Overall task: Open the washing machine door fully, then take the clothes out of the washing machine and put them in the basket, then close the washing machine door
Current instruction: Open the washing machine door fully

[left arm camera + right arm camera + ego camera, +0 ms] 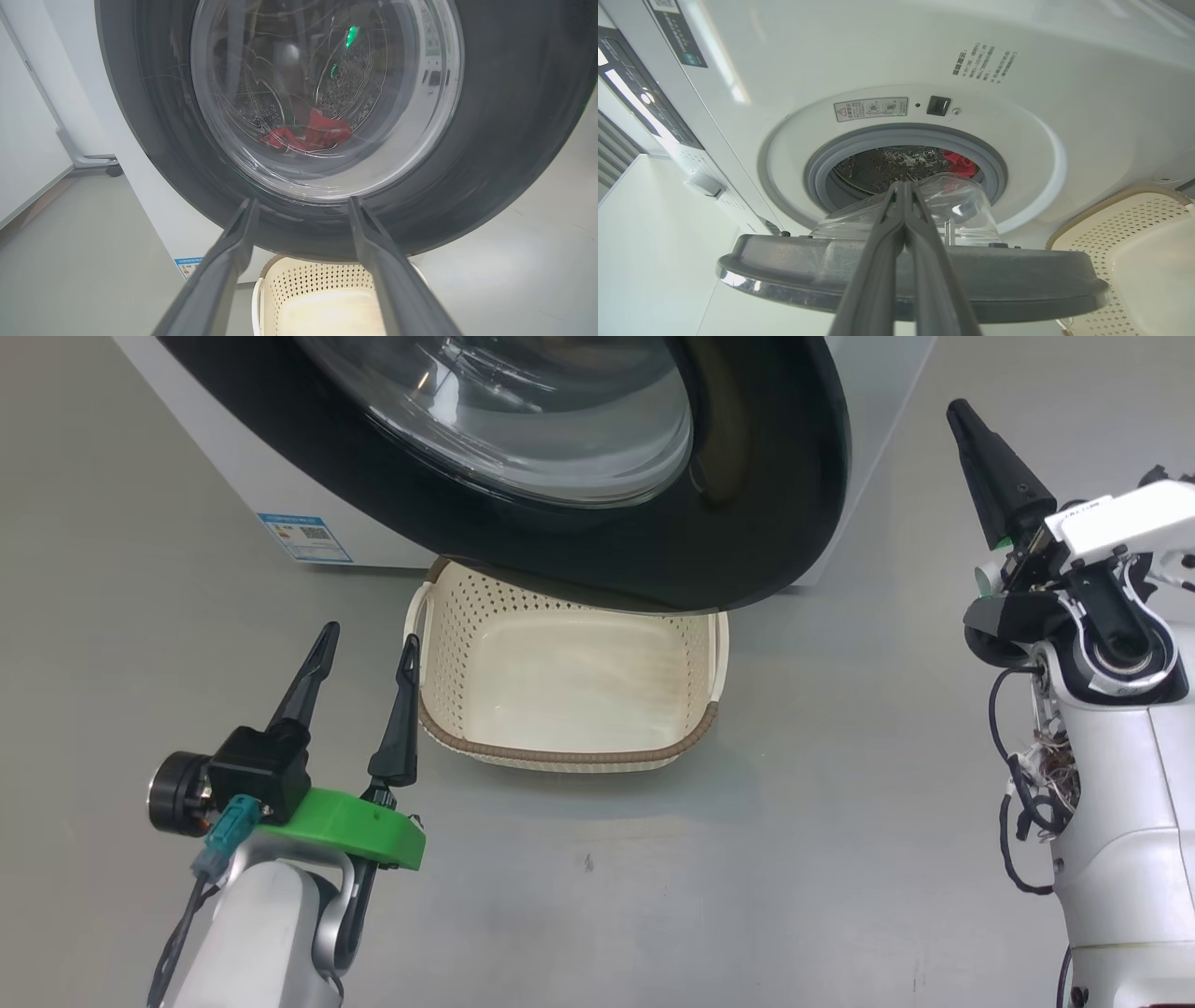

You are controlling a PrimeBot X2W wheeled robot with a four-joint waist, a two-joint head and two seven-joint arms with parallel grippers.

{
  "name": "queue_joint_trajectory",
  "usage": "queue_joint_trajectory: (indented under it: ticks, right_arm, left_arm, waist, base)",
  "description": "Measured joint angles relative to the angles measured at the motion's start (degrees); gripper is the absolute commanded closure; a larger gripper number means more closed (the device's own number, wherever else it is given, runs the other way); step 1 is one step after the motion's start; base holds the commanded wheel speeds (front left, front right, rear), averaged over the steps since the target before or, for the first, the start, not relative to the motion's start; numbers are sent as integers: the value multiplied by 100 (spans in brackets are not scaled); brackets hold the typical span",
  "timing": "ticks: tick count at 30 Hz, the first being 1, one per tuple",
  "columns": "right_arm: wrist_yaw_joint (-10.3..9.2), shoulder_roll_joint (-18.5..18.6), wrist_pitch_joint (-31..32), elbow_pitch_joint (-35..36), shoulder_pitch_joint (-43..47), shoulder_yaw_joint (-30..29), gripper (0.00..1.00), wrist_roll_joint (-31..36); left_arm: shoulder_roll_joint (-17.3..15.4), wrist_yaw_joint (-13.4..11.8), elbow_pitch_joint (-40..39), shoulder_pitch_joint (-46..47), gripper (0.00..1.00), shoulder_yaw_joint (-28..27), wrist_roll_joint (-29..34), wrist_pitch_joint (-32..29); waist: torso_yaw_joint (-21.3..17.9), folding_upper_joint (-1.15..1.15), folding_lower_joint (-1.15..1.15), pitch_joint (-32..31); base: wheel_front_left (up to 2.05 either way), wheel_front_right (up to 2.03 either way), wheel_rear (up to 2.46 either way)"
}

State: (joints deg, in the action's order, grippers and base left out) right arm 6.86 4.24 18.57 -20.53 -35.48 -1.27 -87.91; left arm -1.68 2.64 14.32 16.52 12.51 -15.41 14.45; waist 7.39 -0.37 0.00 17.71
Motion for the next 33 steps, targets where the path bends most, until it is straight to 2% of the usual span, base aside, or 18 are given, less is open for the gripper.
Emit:
queue_joint_trajectory:
  ticks: [6,15,33]
  right_arm:
    - [-248,178,635,-142,-377,151,100,-78]
    - [-401,313,1305,-437,-631,368,100,-185]
    - [-397,430,2037,-673,-686,513,100,-397]
  left_arm:
    - [1,-2,-13,132,0,92,-75,0]
    - [2,-67,-18,188,0,105,-126,0]
    - [1,-134,-7,190,0,102,-124,0]
  waist:
    - [161,0,0,162]
    - [384,0,0,303]
    - [379,0,0,234]
  base:
    - [0,0,0]
    - [0,0,0]
    - [0,0,0]
